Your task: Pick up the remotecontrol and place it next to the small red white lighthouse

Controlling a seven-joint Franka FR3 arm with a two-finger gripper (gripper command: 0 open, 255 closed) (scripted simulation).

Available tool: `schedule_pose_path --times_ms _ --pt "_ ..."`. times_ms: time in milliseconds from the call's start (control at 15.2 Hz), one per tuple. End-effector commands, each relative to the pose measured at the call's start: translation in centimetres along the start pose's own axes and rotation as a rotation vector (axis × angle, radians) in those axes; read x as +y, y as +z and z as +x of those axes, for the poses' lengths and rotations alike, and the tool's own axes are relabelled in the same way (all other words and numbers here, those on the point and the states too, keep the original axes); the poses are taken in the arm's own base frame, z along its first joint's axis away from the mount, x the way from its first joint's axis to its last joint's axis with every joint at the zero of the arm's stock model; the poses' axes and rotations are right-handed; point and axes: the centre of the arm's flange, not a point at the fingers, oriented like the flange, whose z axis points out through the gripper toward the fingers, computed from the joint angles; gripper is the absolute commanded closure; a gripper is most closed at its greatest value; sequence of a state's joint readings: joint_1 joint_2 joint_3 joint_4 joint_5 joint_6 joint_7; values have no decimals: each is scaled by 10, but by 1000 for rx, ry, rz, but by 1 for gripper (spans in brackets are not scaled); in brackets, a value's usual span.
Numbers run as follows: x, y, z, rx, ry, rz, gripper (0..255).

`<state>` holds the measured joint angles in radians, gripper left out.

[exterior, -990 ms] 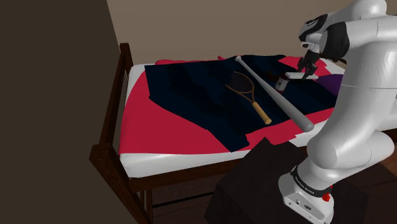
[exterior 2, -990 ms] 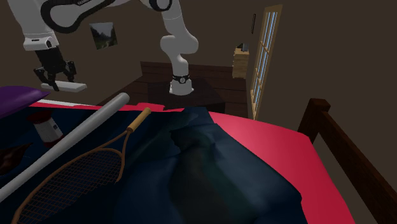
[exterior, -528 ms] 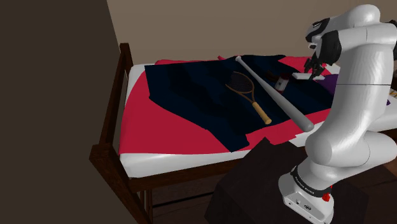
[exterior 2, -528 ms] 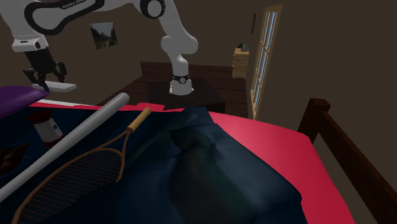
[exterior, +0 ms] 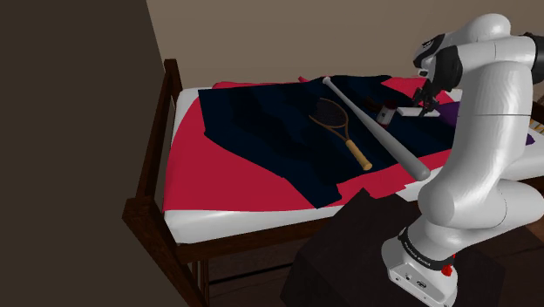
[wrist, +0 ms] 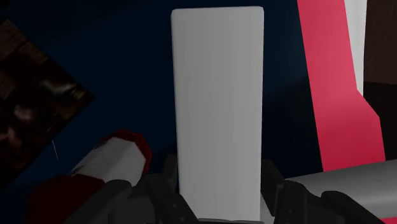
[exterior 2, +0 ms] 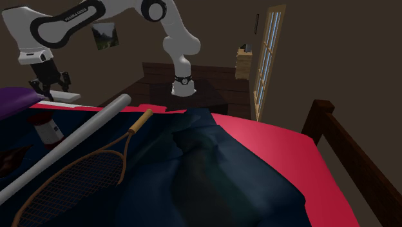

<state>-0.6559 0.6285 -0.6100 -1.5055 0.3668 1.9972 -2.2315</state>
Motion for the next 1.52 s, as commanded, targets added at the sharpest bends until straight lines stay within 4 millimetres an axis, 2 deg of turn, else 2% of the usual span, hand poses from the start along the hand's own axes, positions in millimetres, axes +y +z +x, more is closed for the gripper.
schedule_pose_path --times_ms 0,1452 --pt "0 10 0 0 0 -1 255" --pt "3 126 0 0 0 -1 255"
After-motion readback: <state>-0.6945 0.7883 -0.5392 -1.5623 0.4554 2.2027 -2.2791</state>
